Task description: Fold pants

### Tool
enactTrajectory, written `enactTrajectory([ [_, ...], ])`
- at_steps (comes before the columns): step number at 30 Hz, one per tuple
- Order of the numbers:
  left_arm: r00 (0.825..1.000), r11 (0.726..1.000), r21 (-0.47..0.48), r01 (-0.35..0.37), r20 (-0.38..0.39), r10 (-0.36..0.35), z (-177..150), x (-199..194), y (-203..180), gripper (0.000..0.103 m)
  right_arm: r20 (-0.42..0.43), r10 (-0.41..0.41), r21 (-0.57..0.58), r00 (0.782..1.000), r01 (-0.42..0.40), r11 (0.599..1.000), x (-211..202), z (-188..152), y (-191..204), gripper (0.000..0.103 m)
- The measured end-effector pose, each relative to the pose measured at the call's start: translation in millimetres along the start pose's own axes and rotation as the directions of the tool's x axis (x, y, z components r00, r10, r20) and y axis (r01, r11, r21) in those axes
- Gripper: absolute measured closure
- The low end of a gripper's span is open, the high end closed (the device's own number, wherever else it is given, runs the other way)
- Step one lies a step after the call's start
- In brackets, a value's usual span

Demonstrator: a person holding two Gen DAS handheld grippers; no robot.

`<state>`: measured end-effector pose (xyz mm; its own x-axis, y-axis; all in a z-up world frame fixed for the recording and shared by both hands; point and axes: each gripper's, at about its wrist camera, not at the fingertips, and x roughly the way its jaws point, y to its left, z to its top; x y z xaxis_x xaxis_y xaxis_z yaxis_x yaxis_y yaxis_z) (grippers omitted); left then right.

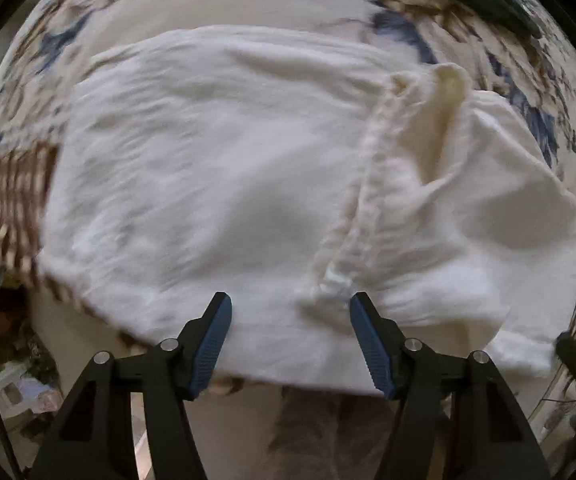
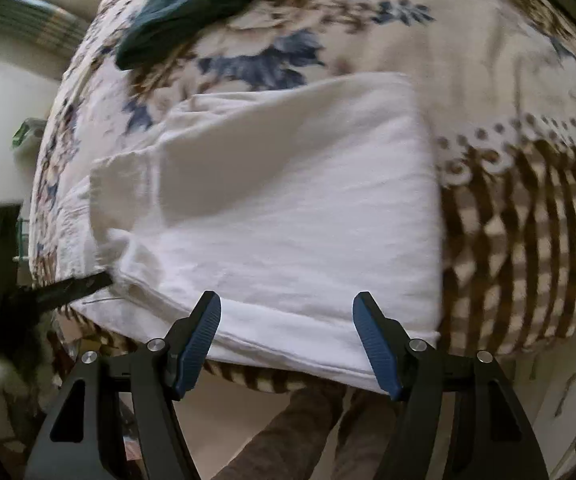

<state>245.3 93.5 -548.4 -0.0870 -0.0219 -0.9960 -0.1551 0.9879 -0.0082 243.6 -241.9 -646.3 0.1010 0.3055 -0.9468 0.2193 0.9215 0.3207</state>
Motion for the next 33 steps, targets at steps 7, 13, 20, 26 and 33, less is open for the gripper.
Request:
enactTrajectory([
  [7, 0.947, 0.929, -0.193, 0.316, 0.002, -0.322, 15.8, -18.5, -6.3, 0.039, 0.003, 0.004, 0.072, 1.000, -0.004, 0.997, -3.6, -2.3, -26.4, 0.032],
  [13, 0.988, 0.987, -0.055, 0.153, -0.010, -0.154, 38.6, 16.6, -43.6, 0.075, 0.008, -0.006, 0.077, 1.000, 0.005, 0.997, -1.8, 1.6, -31.3, 0.032],
  [20, 0.988, 0.938, 0.312, -0.150, 0.084, 0.130, 22.9, -8.4, -41.5, 0.078, 0.016, -0.016, 0.080, 1.000, 0.015, 0.997, -2.2, 4.2, -37.4, 0.032],
  [26, 0.990, 0.984, 0.108, 0.141, -0.002, -0.142, 41.3, -8.2, -1.6, 0.069, 0.018, 0.007, 0.173, 1.000, -0.010, 0.985, -7.9, -2.5, -54.9, 0.032],
  [33, 0.927, 0.924, -0.083, 0.373, -0.010, -0.375, 42.2, 27.9, 9.2, 0.027, -0.014, 0.038, 0.253, 0.999, -0.033, 0.967, -4.8, -10.6, -70.8, 0.032],
])
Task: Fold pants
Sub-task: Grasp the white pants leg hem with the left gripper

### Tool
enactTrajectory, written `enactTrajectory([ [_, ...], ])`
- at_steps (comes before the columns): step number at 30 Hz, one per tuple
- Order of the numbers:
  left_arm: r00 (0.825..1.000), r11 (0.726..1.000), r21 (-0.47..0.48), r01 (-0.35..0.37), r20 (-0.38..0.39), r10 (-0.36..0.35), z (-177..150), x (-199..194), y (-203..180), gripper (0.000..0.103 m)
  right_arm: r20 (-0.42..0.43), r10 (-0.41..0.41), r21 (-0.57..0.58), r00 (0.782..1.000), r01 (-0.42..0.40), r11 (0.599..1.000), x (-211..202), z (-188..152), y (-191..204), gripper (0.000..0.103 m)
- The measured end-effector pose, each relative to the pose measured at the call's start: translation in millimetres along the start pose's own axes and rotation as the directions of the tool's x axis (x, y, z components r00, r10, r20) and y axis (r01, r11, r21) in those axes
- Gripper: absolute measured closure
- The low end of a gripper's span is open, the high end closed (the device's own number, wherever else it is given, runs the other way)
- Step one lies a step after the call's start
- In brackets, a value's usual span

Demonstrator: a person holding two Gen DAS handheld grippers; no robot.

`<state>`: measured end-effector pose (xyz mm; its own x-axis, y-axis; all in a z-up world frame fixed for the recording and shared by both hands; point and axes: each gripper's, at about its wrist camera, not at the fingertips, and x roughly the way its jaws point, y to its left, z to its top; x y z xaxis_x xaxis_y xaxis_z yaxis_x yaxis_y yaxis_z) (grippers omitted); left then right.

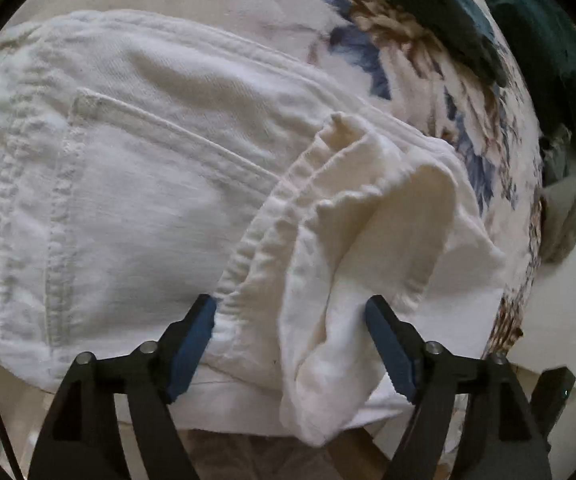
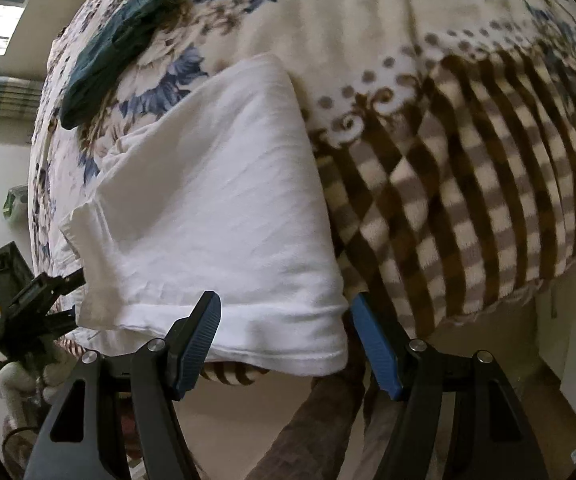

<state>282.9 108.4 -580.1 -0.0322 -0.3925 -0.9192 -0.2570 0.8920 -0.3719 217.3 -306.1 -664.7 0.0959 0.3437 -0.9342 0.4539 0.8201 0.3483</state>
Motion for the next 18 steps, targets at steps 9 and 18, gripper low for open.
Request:
enactTrajectory([
  [9, 0.920, 0.909, -0.149, 0.388, 0.116, -0.374, -18.7, -28.1, 49.0, 0.026, -0.017, 0.002, 0.041, 1.000, -0.001, 0.999, 3.9, 1.2, -9.1, 0.032],
  [18, 0.996, 0.985, 0.148, 0.084, 0.006, -0.086, -17.5, -2.7, -13.3, 0.026, -0.039, -0.021, 0.016, 0.999, 0.021, 1.000, 15.5, -2.1, 2.2, 0.032],
])
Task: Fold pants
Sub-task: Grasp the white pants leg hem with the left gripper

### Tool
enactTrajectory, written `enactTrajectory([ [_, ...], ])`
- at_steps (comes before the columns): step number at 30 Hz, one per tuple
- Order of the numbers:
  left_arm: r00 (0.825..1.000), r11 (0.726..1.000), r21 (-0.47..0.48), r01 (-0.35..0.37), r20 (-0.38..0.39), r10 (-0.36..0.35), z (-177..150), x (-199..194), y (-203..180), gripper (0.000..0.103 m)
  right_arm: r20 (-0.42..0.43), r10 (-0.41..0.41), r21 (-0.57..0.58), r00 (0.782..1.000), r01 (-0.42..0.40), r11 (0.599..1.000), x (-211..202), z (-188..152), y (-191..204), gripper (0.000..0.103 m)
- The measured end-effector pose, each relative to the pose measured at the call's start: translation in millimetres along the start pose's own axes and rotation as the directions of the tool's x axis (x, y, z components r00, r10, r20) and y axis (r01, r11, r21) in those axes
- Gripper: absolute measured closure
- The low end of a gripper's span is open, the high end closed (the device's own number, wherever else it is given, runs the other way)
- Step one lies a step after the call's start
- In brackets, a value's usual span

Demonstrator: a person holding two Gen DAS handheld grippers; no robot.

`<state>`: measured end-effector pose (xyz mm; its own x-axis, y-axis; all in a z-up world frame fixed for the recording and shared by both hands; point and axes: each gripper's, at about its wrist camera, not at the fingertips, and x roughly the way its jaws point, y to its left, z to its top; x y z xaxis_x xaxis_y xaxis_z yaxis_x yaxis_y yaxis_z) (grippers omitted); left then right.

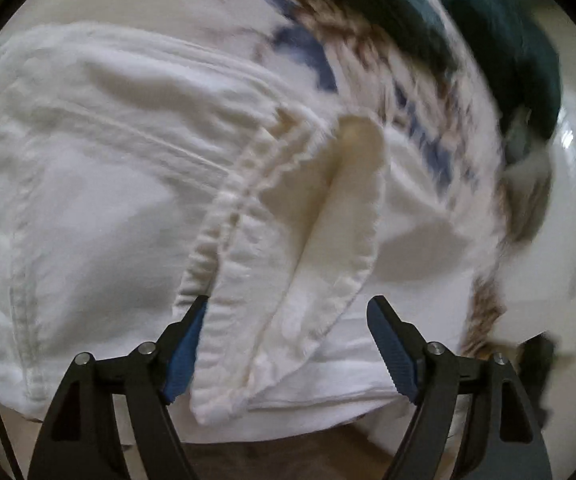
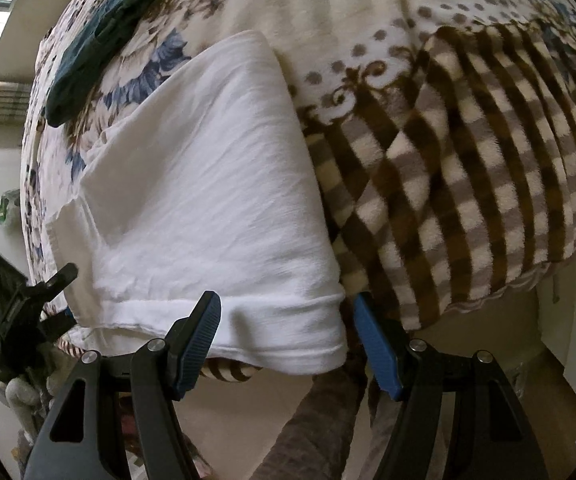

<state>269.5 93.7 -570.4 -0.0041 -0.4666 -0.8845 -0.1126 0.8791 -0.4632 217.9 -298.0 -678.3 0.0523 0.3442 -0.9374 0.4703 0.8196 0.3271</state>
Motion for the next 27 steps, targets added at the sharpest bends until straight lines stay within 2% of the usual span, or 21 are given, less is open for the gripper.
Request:
enactTrajectory([
  [3, 0.996, 0.994, 0.064, -0.091, -0.005, 0.092, 4.0, 12.3, -11.4, 0.028, 0.000, -0.009, -0.015, 1.000, 0.009, 1.000, 1.7, 0.7, 3.8, 0.032],
  [4, 0.993, 0.991, 0.072, -0.115, 0.010, 0.115, 2.7, 10.1, -12.2, 0.049, 0.001, -0.015, -0.019, 1.000, 0.015, 1.000, 2.4, 1.1, 5.6, 0.032],
  [5, 0.989, 0.985, 0.086, -0.149, 0.024, 0.148, 0.1, 6.2, -13.1, 0.086, 0.002, -0.018, -0.022, 1.000, 0.018, 1.000, 3.0, 1.4, 7.1, 0.032],
  [8, 0.992, 0.992, 0.053, -0.117, 0.055, 0.114, -8.7, -16.1, -11.8, 0.095, 0.012, -0.032, -0.035, 0.999, 0.033, 0.999, 2.1, 3.8, 11.1, 0.032],
  [11, 0.997, 0.999, -0.011, -0.038, 0.070, 0.039, -23.6, -37.0, -7.9, 0.096, 0.013, -0.040, -0.043, 0.999, 0.041, 0.998, 2.5, 5.1, 12.0, 0.032],
  [12, 0.998, 0.999, -0.053, 0.010, 0.061, -0.007, -28.8, -43.4, -3.2, 0.096, 0.010, -0.041, -0.042, 0.999, 0.042, 0.998, 3.4, 5.4, 11.5, 0.032],
  [15, 0.994, 0.983, -0.151, 0.104, 0.042, -0.098, -34.8, -45.3, 14.1, 0.096, 0.002, -0.046, -0.040, 0.999, 0.046, 0.998, 5.0, 6.1, 10.7, 0.032],
  [16, 0.993, 0.974, -0.197, 0.113, 0.047, -0.106, -31.7, -40.6, 19.0, 0.096, 0.000, -0.046, -0.039, 0.999, 0.046, 0.998, 5.3, 5.8, 10.8, 0.032],
  [17, 0.994, 0.968, -0.227, 0.107, 0.048, -0.099, -28.9, -34.9, 24.0, 0.096, -0.001, -0.047, -0.041, 0.999, 0.047, 0.998, 5.6, 5.8, 10.3, 0.032],
  [19, 0.999, 0.974, -0.224, 0.019, 0.040, -0.011, -23.8, -28.0, 37.6, 0.095, -0.006, -0.051, -0.043, 0.999, 0.051, 0.998, 6.5, 5.9, 11.0, 0.032],
  [20, 0.999, 0.977, -0.211, -0.013, 0.045, 0.023, -19.9, -23.2, 39.2, 0.092, -0.008, -0.050, -0.045, 0.999, 0.050, 0.998, 6.7, 5.1, 11.5, 0.032],
  [22, 1.000, 0.982, -0.190, -0.003, 0.011, 0.005, -11.9, -9.0, 41.8, 0.089, -0.009, -0.055, -0.054, 0.998, 0.054, 0.997, 6.5, 4.5, 14.2, 0.032],
  [25, 0.997, 0.983, -0.167, 0.071, -0.003, -0.072, -6.2, -2.8, 40.8, 0.064, -0.014, -0.055, -0.061, 0.998, 0.054, 0.997, 7.3, 3.5, 18.0, 0.032],
  [27, 0.999, 0.993, -0.111, 0.031, -0.019, -0.033, -4.6, -0.1, 31.0, 0.064, -0.017, -0.058, -0.065, 0.998, 0.057, 0.996, 9.1, 3.6, 19.0, 0.032],
])
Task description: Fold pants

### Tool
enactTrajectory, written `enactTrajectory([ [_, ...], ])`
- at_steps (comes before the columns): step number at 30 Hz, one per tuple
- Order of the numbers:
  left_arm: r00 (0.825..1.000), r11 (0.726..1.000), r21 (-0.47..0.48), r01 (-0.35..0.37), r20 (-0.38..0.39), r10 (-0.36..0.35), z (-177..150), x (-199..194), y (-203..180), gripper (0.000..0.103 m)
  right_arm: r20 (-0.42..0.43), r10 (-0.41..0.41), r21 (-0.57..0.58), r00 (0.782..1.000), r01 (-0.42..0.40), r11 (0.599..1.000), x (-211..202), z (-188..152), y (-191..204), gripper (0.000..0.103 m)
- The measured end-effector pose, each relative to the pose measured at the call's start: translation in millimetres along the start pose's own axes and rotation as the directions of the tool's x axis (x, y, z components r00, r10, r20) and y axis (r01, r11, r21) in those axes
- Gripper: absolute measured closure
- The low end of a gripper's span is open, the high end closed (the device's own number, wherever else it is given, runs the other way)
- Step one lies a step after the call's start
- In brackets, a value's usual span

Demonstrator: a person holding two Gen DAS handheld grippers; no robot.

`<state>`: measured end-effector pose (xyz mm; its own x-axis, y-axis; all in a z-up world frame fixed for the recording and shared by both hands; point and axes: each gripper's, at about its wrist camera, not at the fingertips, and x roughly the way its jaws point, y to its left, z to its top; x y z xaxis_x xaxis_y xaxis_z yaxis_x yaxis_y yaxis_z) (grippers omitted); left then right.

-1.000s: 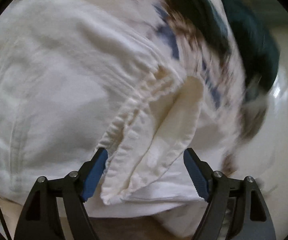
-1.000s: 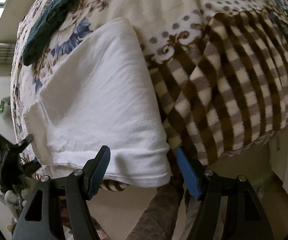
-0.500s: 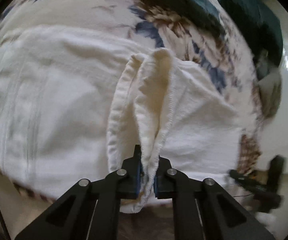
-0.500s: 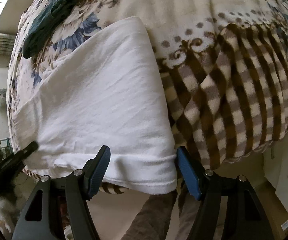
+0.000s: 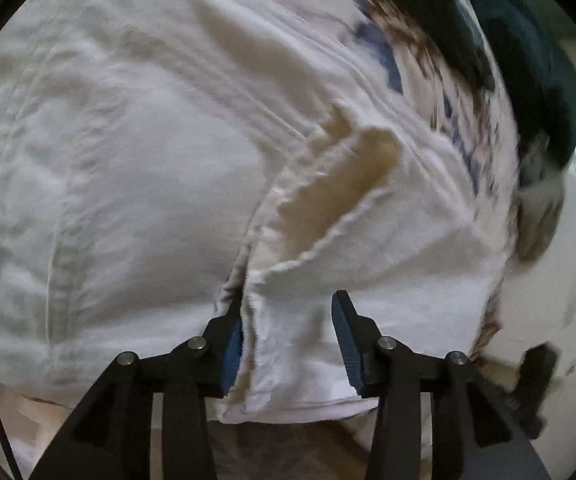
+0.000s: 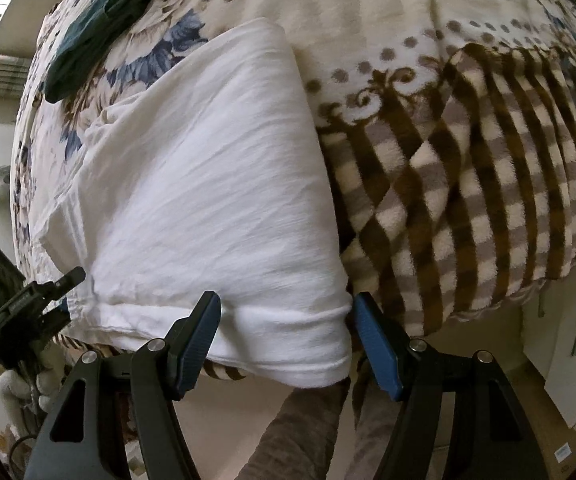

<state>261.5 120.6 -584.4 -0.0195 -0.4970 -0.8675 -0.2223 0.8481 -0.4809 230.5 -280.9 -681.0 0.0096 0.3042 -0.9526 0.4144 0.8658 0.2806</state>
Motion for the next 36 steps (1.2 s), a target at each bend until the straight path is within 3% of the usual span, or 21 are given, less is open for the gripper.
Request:
enactTrajectory([
  [1, 1.000, 1.000, 0.015, -0.005, 0.002, 0.004, -1.5, 0.0, -6.5, 0.067, -0.002, -0.003, 0.000, 1.000, 0.003, 1.000, 1.5, -0.3, 0.8, 0.032],
  [2, 1.000, 1.000, 0.026, 0.009, 0.003, -0.009, -3.3, -0.7, -12.2, 0.084, -0.004, -0.004, 0.001, 1.000, 0.004, 1.000, 2.7, -0.5, 0.9, 0.032],
  [3, 0.999, 0.999, 0.027, 0.031, 0.007, -0.031, -5.8, -1.8, -18.5, 0.095, -0.005, -0.006, 0.003, 1.000, 0.006, 1.000, 3.5, -0.8, 0.9, 0.032],
  [6, 0.990, 0.987, -0.073, 0.142, 0.023, -0.141, -13.9, -11.9, -18.5, 0.096, -0.005, -0.008, 0.005, 1.000, 0.008, 1.000, 3.7, -1.1, 0.9, 0.032],
  [10, 0.961, 0.917, -0.288, 0.276, 0.068, -0.267, -17.2, -19.6, 17.4, 0.096, -0.010, -0.009, 0.003, 1.000, 0.010, 1.000, 4.5, -1.1, 0.8, 0.032],
  [11, 0.963, 0.911, -0.313, 0.269, 0.062, -0.263, -17.5, -17.3, 25.7, 0.096, -0.012, -0.010, 0.004, 1.000, 0.010, 1.000, 5.2, -1.5, 0.9, 0.032],
  [14, 0.990, 0.947, -0.291, 0.137, 0.021, -0.137, -13.1, -7.4, 33.3, 0.094, -0.020, -0.005, 0.009, 1.000, 0.005, 1.000, 6.2, -0.6, -1.1, 0.032],
  [16, 0.999, 0.980, -0.196, 0.033, 0.005, -0.033, -8.9, -4.9, 15.3, 0.091, -0.021, -0.002, 0.009, 1.000, 0.002, 1.000, 5.0, 1.2, -1.8, 0.032],
  [18, 0.998, 0.994, -0.090, -0.058, -0.001, 0.058, -5.1, -7.3, -10.0, 0.086, -0.021, -0.006, -0.004, 1.000, 0.006, 1.000, 2.7, 3.0, -1.7, 0.032],
  [19, 0.993, 0.993, -0.040, -0.113, 0.017, 0.113, -4.5, -11.4, -24.6, 0.080, -0.020, -0.009, -0.011, 1.000, 0.009, 1.000, 0.9, 3.5, -1.4, 0.032],
  [22, 0.976, 0.979, 0.072, -0.192, 0.117, 0.183, -10.8, -26.1, -56.3, 0.078, -0.009, -0.025, -0.035, 1.000, 0.025, 0.999, -5.6, 5.2, -1.9, 0.032],
  [24, 0.959, 0.967, 0.090, -0.237, 0.183, 0.218, -19.0, -34.6, -61.4, 0.057, 0.008, -0.056, -0.057, 0.998, 0.056, 0.997, -11.1, 6.5, 0.0, 0.032],
  [26, 0.933, 0.957, 0.074, -0.280, 0.258, 0.252, -27.9, -41.2, -59.2, 0.006, 0.036, -0.088, -0.082, 0.995, 0.091, 0.992, -18.2, 8.3, 4.2, 0.032],
  [29, 0.879, 0.946, -0.016, -0.322, 0.366, 0.306, -43.3, -56.9, -30.1, 0.003, 0.085, -0.124, -0.130, 0.989, 0.135, 0.982, -29.8, 9.9, 17.5, 0.032],
  [31, 0.853, 0.942, -0.153, -0.297, 0.402, 0.334, -52.3, -68.0, -5.0, 0.003, 0.114, -0.138, -0.174, 0.984, 0.156, 0.972, -36.5, 12.5, 30.1, 0.032],
  [32, 0.850, 0.938, -0.232, -0.257, 0.408, 0.334, -56.3, -72.8, 13.6, 0.003, 0.126, -0.138, -0.189, 0.982, 0.161, 0.969, -38.6, 13.0, 36.1, 0.032],
  [34, 0.864, 0.908, -0.402, -0.116, 0.410, 0.292, -65.8, -73.0, 57.4, 0.003, 0.145, -0.140, -0.224, 0.979, 0.171, 0.959, -41.2, 14.3, 49.0, 0.032],
  [36, 0.874, 0.842, -0.538, 0.034, 0.425, 0.237, -71.5, -61.4, 99.9, 0.003, 0.142, -0.134, -0.247, 0.981, 0.166, 0.955, -38.8, 16.4, 59.0, 0.032],
])
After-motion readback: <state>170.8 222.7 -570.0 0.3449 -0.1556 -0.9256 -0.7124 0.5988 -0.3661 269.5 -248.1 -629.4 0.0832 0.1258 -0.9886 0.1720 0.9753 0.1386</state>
